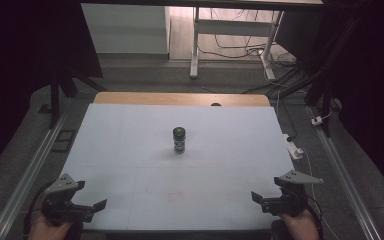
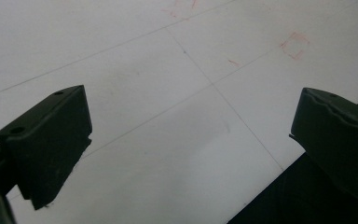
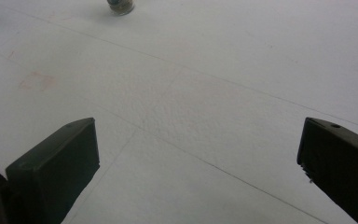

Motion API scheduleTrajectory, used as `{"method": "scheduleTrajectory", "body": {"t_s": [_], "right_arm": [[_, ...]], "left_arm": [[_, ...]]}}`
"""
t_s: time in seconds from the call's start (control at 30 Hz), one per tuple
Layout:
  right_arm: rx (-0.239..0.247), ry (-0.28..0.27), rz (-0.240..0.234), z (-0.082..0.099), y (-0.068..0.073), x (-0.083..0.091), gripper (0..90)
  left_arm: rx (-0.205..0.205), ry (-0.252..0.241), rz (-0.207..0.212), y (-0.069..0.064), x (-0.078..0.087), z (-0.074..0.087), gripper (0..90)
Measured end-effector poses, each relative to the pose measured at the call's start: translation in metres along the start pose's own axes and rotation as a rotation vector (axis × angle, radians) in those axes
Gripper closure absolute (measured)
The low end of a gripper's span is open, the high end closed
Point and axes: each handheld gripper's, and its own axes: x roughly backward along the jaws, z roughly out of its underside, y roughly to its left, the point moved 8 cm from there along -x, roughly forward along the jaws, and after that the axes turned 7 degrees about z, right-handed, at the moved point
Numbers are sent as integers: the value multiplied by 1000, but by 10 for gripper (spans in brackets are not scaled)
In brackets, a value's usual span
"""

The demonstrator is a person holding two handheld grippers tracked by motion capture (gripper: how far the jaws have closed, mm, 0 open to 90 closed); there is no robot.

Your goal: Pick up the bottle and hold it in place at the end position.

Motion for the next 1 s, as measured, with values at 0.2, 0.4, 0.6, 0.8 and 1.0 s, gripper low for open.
{"method": "scheduleTrajectory", "body": {"t_s": [0.2,0.4,0.6,0.8,1.0], "right_arm": [[10,9,-3,1,1,-1,0],[13,15,-3,1,2,-1,0],[16,18,-2,1,2,-1,0],[21,16,2,1,2,-2,0],[23,22,3,1,2,-2,0]], "left_arm": [[3,5,0,0,-1,0,0],[5,-1,-8,1,0,-1,0],[10,14,-12,1,-2,0,0],[13,18,-9,2,-2,0,0],[4,-13,-11,1,-1,-4,0]]}}
